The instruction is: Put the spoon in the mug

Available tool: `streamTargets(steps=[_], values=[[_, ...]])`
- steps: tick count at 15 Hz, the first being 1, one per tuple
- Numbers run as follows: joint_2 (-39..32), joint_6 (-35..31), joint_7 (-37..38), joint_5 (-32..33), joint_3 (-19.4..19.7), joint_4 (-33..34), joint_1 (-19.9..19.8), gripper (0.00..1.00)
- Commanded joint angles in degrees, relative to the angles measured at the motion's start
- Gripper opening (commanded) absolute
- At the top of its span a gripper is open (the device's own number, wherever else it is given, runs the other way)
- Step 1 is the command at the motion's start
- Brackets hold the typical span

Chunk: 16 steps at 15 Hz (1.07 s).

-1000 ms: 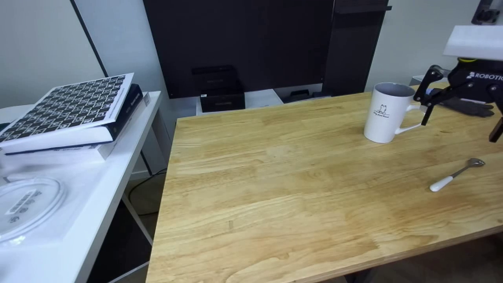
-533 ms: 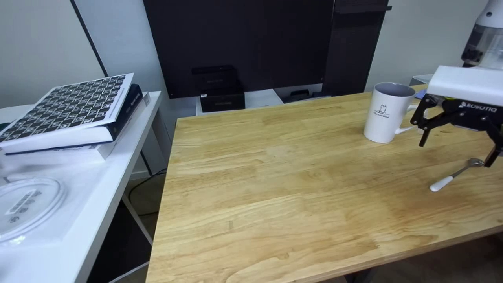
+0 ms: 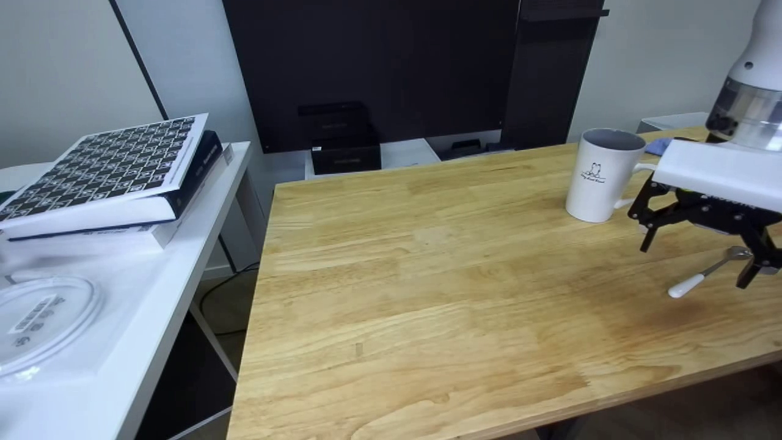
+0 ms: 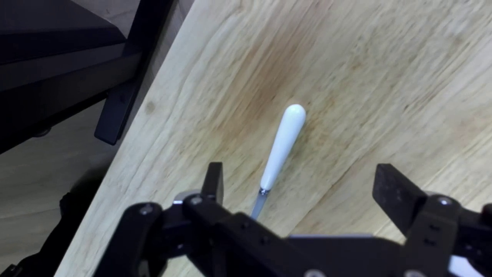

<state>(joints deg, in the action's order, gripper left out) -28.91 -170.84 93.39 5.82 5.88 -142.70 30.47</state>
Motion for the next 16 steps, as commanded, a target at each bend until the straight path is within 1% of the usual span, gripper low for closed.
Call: streamTargets(steps=[1,5,6,7,8,9,16], values=[[-2.04,-3.95,-0.20,-3.05,1.07,-0.19,1.83,1.00],[-4.17,-7.30,-2.63,-7.67,-0.21,0.04,1.37,1.00],[-4.50,-7.93,-3.55,-8.65,-0.47,0.03,1.25,0.76],[-4.80,-8.23,-4.35,-9.44,-0.18,0.08,1.63,0.75],[-4.96,-8.51,-5.16,-10.27,-0.28,0.04,1.51,0.68],[-5.01,-8.90,-6.05,-11.12,-0.35,-0.04,1.35,0.60],[-4.77,-9.13,-9.78,-16.20,-0.05,0.10,0.74,0.13]])
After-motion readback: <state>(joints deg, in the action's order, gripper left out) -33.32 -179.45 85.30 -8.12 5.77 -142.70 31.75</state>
